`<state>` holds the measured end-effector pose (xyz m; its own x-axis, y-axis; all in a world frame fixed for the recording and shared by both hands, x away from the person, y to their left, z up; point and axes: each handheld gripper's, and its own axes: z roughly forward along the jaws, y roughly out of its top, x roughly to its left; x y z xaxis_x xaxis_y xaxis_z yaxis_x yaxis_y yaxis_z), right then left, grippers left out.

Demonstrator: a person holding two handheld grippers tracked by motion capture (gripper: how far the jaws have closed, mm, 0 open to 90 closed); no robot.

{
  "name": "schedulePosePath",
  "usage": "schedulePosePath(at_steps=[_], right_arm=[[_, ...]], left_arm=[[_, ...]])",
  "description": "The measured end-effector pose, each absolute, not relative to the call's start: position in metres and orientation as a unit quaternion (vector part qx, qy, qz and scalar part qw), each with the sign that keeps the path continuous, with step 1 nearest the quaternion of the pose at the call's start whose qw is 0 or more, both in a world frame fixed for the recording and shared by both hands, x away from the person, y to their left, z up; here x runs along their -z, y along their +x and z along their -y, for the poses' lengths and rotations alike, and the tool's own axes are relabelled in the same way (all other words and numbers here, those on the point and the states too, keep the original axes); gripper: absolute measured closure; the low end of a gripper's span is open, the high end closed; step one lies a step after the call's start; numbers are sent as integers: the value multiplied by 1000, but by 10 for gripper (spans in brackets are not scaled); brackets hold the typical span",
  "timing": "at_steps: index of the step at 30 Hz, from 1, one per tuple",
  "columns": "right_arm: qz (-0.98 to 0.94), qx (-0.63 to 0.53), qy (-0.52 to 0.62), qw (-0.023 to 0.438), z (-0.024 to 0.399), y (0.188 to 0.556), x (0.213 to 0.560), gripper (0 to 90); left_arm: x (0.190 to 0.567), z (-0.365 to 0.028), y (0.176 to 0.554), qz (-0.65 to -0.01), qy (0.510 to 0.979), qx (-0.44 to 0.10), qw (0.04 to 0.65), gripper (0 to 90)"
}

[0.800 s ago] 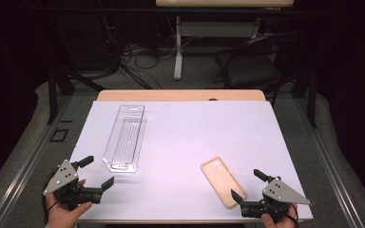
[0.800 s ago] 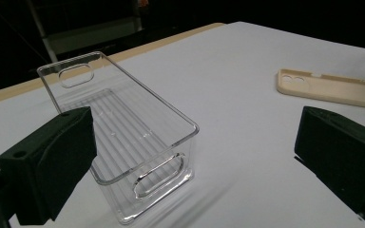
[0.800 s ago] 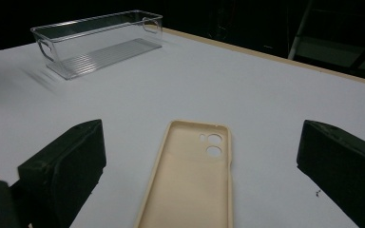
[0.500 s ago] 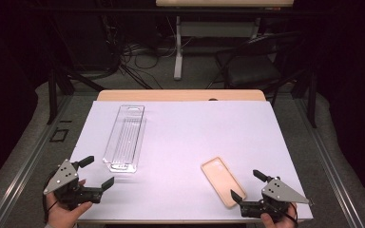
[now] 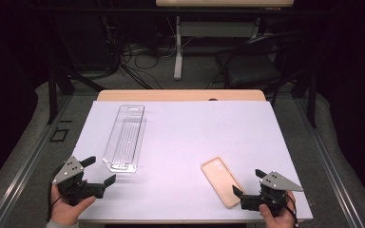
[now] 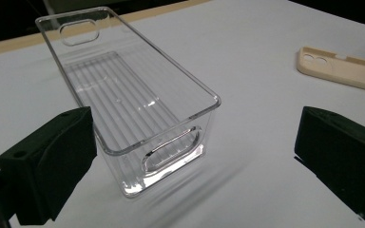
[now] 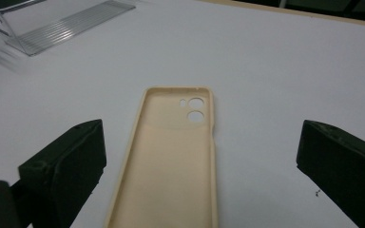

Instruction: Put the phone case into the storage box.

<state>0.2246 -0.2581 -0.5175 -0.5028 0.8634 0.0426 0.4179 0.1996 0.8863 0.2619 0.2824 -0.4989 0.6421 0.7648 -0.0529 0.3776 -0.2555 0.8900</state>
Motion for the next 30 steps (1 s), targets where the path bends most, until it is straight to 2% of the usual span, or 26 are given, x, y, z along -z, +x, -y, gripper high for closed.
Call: schedulePosePath(at_steps=[15, 23, 28, 30], right_arm=[[-733, -409, 498, 220, 271, 246, 523, 11], [-731, -394, 517, 210, 275, 260, 511, 0], [-737, -382, 518, 206, 273, 272, 499, 0], [-743, -377, 513, 205, 270, 276, 494, 38]], left_arm=[[502, -296, 285, -440, 754, -159, 461, 6], [484, -304, 304, -469, 747, -160, 443, 6], [470, -302, 319, -461, 754, -162, 438, 6], [464, -299, 326, -459, 756, -159, 439, 6]])
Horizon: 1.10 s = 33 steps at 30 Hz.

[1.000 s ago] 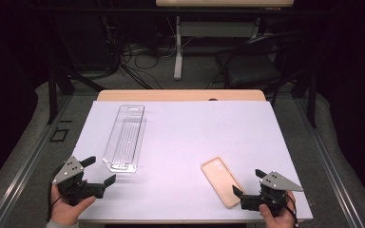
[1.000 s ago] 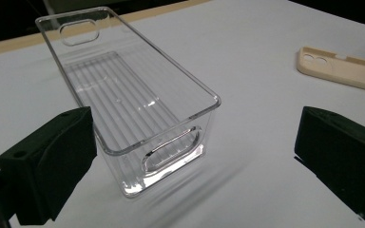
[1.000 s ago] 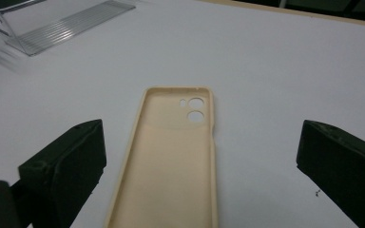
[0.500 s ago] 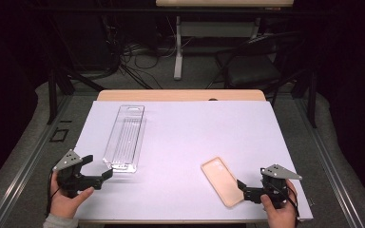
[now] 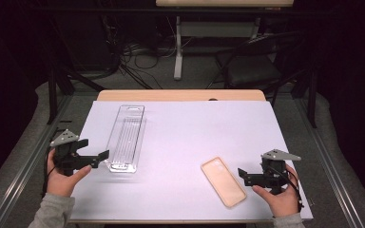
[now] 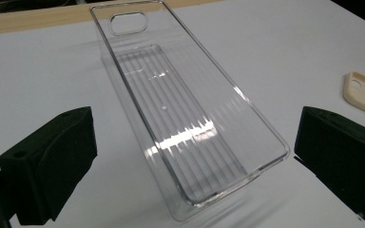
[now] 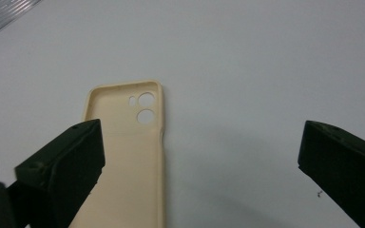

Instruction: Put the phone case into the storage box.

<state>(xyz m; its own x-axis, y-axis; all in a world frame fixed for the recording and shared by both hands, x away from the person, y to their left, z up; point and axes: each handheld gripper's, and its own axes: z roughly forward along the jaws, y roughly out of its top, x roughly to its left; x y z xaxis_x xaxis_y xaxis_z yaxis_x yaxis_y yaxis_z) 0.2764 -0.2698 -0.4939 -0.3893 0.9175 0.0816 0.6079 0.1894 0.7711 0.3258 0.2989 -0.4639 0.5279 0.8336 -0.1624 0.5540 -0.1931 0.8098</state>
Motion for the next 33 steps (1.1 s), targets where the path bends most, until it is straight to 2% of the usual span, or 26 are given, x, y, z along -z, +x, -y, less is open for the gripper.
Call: schedulePosePath(at_steps=[2, 7, 9, 17, 26, 33], right_arm=[[-745, -375, 510, 208, 269, 277, 493, 49], [-760, -370, 494, 203, 261, 287, 482, 141], [-762, -368, 494, 202, 260, 288, 482, 146], [-788, -334, 488, 173, 249, 300, 478, 190], [-818, -285, 481, 134, 239, 312, 477, 336], [-838, -238, 479, 108, 232, 324, 477, 361]], left_arm=[[461, -297, 328, -458, 756, -159, 440, 6], [452, -292, 340, -455, 760, -154, 437, 13], [450, -292, 343, -456, 759, -152, 439, 13], [442, -288, 364, -456, 753, -140, 453, 41], [434, -277, 383, -448, 757, -143, 454, 62], [436, -271, 383, -441, 754, -150, 464, 91]])
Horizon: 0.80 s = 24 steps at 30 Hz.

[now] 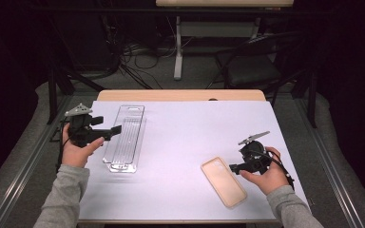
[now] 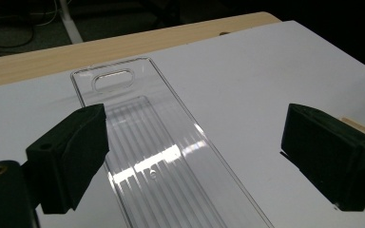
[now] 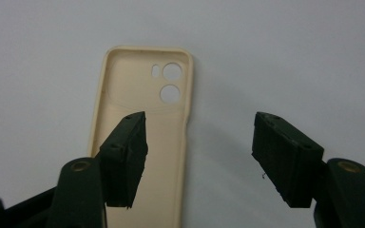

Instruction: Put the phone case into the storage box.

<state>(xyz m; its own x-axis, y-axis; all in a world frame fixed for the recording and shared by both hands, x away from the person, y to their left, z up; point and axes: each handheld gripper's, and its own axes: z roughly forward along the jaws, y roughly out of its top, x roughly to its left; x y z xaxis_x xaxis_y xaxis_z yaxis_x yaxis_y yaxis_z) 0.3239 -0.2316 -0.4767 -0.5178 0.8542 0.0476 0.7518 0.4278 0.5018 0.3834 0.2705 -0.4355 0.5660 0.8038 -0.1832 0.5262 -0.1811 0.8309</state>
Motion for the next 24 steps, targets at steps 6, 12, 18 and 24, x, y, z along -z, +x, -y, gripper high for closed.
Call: schedulePosePath(at_steps=[6, 12, 18, 24], right_arm=[[-852, -193, 478, 94, 224, 329, 482, 391], [-855, -175, 481, 88, 221, 331, 488, 388], [-856, -168, 483, 74, 219, 333, 490, 405], [-856, -151, 490, 63, 217, 334, 493, 432]], left_arm=[[439, -273, 380, -437, 761, -154, 454, 154], [437, -274, 377, -436, 759, -161, 455, 158], [437, -275, 375, -434, 761, -156, 457, 164], [437, -275, 373, -434, 764, -140, 457, 202]])
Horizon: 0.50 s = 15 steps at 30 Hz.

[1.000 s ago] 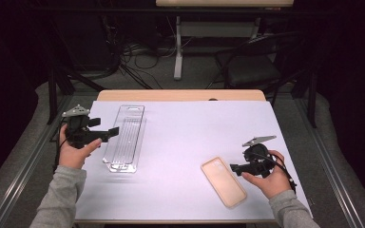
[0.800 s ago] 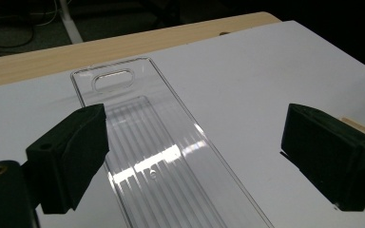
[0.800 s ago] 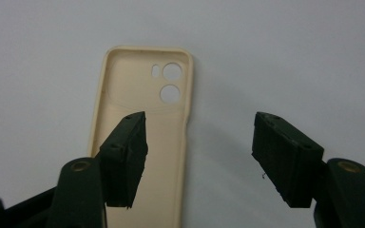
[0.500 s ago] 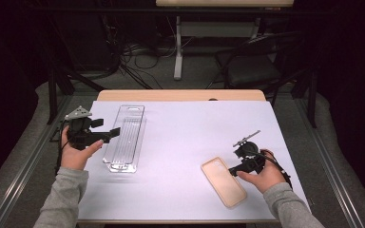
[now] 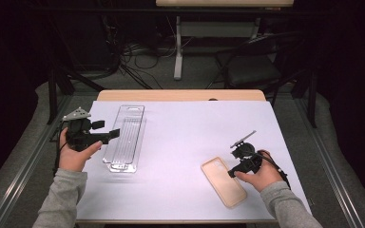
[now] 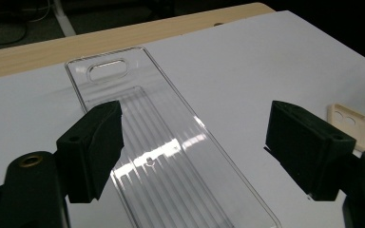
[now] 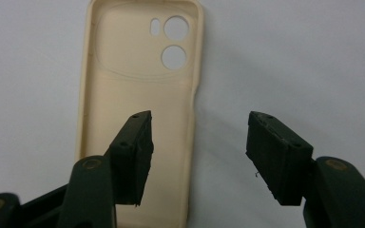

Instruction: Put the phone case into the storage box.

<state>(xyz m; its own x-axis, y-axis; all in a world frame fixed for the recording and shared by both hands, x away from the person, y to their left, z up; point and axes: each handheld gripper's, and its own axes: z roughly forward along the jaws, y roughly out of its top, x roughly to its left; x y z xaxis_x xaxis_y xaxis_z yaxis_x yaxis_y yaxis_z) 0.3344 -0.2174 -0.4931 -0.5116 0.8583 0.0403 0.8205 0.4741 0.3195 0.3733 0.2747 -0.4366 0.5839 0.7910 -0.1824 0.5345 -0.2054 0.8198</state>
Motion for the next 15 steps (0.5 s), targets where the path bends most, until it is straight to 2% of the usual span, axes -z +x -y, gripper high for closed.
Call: schedulePosePath(at_steps=[5, 9, 15], right_arm=[[-853, -149, 498, 49, 217, 336, 497, 511], [-850, -162, 499, 54, 214, 335, 503, 530], [-858, -125, 496, 57, 212, 335, 504, 491]], left_arm=[[436, -276, 372, -434, 765, -141, 455, 213], [437, -276, 372, -436, 764, -141, 455, 214], [438, -276, 372, -436, 765, -140, 453, 213]])
